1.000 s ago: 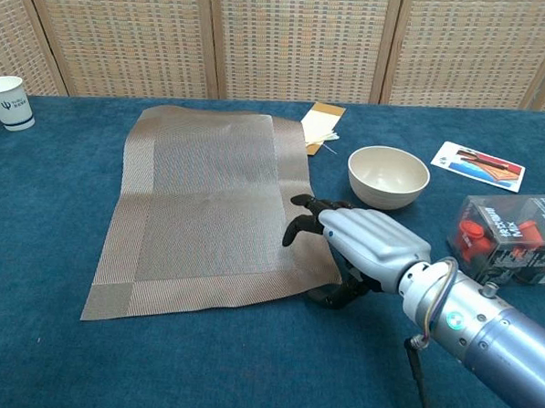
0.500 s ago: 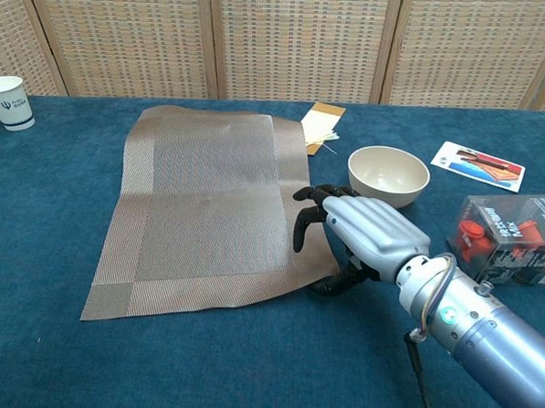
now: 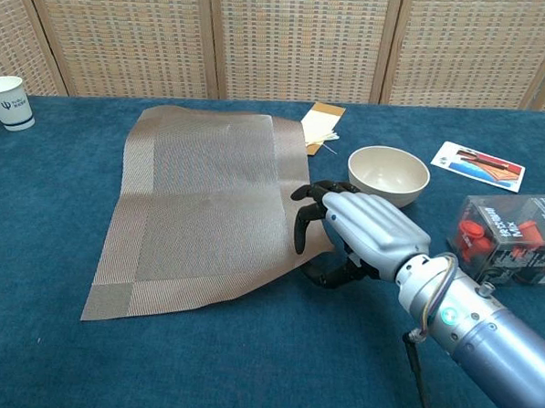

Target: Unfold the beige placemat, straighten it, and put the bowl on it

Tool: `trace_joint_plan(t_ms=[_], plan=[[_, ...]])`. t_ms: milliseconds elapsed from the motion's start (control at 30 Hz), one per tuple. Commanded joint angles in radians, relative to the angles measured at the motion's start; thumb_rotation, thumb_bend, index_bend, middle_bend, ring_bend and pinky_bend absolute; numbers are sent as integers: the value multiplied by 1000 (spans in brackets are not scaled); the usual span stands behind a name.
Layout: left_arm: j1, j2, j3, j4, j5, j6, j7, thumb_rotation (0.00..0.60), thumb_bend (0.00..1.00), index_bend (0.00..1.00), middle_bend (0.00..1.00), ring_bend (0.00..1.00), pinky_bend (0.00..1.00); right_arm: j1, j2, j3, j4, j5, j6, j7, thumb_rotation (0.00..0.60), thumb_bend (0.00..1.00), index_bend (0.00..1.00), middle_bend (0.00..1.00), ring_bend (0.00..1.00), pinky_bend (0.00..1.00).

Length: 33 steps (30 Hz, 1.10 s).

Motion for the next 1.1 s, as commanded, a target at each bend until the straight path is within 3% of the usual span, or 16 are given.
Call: trace_joint_plan(t_ms=[33,667,1100], plan=[[0,0,0,0,0,0,1,600,180,1,0,0,0,-1,3,0,-5,1,0,-2,600,573,568,216,96,88],[2,1,-2,-1,5,8,2,600,180,1,0,0,0,-34,46,-32,-82,-20,29,-38,600,626,620,234,115,89],[13,6,6,-18,24,33,8,600,180,2,0,0,0,-129,204,-93,-274,-65,139,-107,600,626,629,245,121,89]])
